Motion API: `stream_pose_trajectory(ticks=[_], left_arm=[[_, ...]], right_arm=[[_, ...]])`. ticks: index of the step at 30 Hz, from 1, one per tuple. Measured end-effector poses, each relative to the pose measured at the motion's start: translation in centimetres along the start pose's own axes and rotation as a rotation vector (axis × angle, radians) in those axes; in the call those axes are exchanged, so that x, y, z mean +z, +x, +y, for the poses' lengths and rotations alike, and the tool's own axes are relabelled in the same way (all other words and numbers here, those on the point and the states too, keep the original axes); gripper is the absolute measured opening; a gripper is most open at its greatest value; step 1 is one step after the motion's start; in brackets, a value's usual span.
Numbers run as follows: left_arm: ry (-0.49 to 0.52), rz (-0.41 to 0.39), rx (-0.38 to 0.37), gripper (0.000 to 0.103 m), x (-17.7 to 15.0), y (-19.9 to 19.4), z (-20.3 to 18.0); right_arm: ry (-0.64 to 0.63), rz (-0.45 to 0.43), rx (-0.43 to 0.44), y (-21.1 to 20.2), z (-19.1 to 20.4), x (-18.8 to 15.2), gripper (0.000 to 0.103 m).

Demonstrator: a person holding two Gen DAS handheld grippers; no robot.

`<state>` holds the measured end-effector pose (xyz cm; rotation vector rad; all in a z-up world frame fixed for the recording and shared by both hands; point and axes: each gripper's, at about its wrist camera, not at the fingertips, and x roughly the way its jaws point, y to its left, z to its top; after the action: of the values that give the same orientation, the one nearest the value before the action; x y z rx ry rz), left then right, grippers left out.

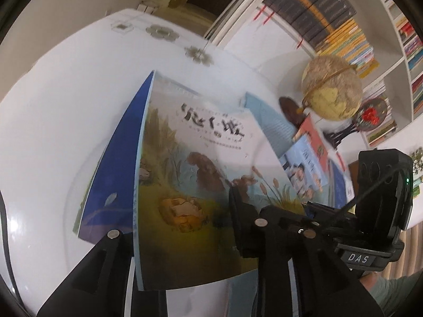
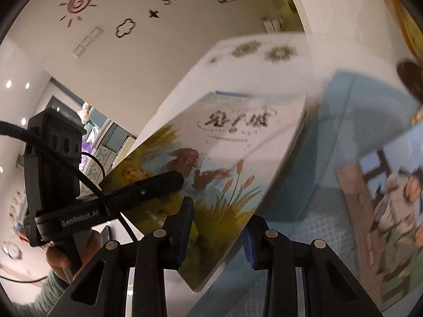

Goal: Organize books

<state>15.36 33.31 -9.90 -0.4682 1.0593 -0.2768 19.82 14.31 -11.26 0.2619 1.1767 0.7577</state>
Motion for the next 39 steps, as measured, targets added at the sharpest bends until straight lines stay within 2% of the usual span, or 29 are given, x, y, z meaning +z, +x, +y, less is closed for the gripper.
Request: stream_pose_trajectory(ticks=[3, 7, 9, 11, 13, 14, 15, 17, 18, 24, 29, 30, 32, 36, 39], left_arm=[[-0.042, 0.036, 0.023, 0.029, -0.4, 0.1, 1.0], [-0.072, 0.072, 0.11, 0.037, -0.5, 0.0, 1.9], [-0.087, 0.063, 0.134, 0.037, -0.5, -0.5, 2.3], [-0.112, 0.05, 0.192, 0.039, -0.7, -1.0, 2.7], [-0.129, 0.038, 0.284, 0.041, -0.9, -1.5, 3.1], [-0.132, 0.019, 0.396, 0.041, -1.2, -2.1, 3.1], [-0.11, -0.009, 0.471, 0.041, -1.5, -2.7, 2.6], [-0.056, -0.051, 0.563, 0.041, -2.3, -4.1, 1.8], [-0.041, -0.06, 0.582, 0.041, -2.7, -4.6, 1.5], [0.047, -0.093, 0.508, 0.042, -5.2, -7.7, -2.4], [0.171, -0.113, 0.451, 0.045, -7.1, -8.8, -8.8], [0.189, -0.117, 0.436, 0.048, -7.4, -8.7, -9.9], [0.229, -0.128, 0.397, 0.053, -8.0, -8.5, -12.8], [0.328, -0.151, 0.341, 0.054, -9.7, -7.8, -18.7], [0.384, -0.145, 0.3, 0.054, -11.2, -7.3, -23.1]], right_arm=[[0.041, 0.011, -0.001, 0.7, -0.3, -0.6, 0.033], [0.099, 0.017, -0.013, 1.7, -0.5, -0.9, 0.033], [0.122, 0.015, -0.016, 2.1, -0.4, -1.0, 0.033], [0.112, 0.012, -0.033, 2.7, 0.2, -1.1, 0.033], [0.109, 0.017, -0.059, 3.0, 0.4, -1.1, 0.033], [0.108, 0.02, -0.071, 2.9, 0.6, -1.2, 0.034], [0.106, 0.03, -0.081, 2.8, 0.7, -1.3, 0.037], [0.094, 0.063, -0.117, 2.4, 1.0, -1.6, 0.047], [0.086, 0.059, -0.134, 1.7, 1.1, -2.0, 0.047], [0.106, -0.012, -0.161, -5.0, 0.0, -5.4, 0.052], [0.124, -0.056, -0.292, -12.4, -2.6, -10.8, 0.053], [0.14, -0.065, -0.318, -14.0, -3.5, -12.0, 0.053], [0.195, -0.081, -0.368, -17.6, -5.5, -14.5, 0.053], [0.353, -0.141, -0.431, -24.8, -10.5, -20.0, 0.054], [0.437, -0.168, -0.476, -29.4, -14.1, -22.3, 0.054]])
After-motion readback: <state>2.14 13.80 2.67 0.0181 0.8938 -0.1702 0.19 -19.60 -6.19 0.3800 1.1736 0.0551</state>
